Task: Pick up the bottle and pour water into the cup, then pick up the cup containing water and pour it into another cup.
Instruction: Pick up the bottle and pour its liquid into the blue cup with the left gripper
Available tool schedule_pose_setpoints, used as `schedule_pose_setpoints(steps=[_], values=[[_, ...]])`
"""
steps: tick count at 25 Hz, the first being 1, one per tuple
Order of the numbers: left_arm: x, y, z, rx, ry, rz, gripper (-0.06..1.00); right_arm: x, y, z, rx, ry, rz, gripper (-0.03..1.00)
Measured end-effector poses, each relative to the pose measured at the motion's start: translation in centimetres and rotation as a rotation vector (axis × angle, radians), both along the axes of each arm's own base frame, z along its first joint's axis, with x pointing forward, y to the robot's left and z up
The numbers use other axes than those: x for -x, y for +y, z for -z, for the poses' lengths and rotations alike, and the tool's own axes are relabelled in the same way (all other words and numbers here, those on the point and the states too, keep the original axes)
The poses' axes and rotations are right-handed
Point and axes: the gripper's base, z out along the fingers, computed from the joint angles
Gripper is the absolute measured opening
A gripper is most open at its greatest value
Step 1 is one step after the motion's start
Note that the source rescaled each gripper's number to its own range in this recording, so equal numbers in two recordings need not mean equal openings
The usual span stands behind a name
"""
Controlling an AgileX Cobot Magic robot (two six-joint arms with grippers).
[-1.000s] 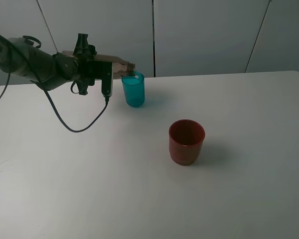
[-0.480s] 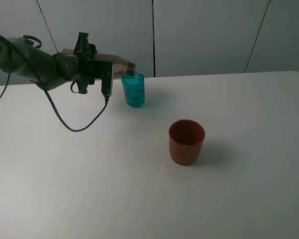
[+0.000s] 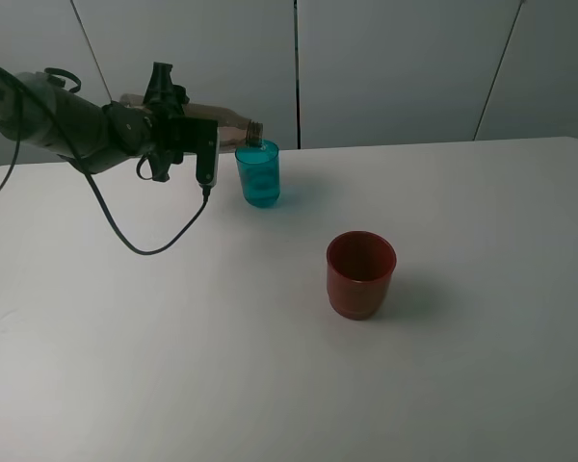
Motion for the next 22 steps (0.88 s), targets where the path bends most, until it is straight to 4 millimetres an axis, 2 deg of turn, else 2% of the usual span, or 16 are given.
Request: schedule_pose_setpoints(steps=[12,22], values=[[0.2,-0.3,-0.3,-0.019,0.026,0.050,0.01,0.0,0.0,0.0,0.000,0.000,0.000,0.94],[0.4,-0.4,-1.6,-0.015,0.035,0.076,0.01,0.0,0.0,0.0,-0.006,0.000,0.003,0.94]])
